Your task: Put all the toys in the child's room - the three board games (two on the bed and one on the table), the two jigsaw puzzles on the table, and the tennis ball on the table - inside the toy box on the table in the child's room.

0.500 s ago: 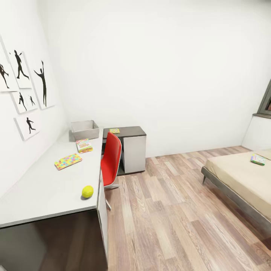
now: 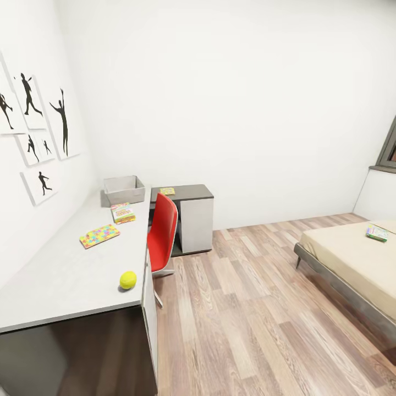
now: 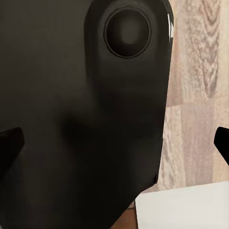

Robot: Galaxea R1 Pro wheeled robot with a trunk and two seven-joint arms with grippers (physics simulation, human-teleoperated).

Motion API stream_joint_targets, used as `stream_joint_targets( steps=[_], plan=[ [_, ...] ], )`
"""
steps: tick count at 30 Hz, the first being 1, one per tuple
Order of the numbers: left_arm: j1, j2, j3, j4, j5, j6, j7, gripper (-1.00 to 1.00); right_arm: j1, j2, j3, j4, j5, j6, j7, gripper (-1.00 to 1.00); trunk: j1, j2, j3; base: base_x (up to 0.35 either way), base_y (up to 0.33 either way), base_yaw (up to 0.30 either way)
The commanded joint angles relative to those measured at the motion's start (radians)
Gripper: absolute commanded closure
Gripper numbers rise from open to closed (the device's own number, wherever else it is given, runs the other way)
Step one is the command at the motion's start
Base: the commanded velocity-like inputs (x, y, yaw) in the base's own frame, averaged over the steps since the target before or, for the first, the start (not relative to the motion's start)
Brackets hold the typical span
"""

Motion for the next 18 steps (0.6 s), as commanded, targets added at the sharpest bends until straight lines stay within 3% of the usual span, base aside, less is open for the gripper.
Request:
stream_joint_targets(
  steps=[1, 18],
  plan=[
    [0.000, 0.000, 0.000, 0.000, 0.000, 0.000, 0.000, -1.00, 0.000, 0.000, 0.001, 0.000, 0.000, 0.000, 0.001, -1.00, 0.000, 0.000, -0.001, 0.000, 0.000, 0.000],
    [0.000, 0.000, 0.000, 0.000, 0.000, 0.000, 0.000, -1.00, 0.000, 0.000, 0.001, 0.000, 0.000, 0.000, 0.001, -1.00, 0.000, 0.000, -0.001, 0.000, 0.000, 0.000]
  ],
)
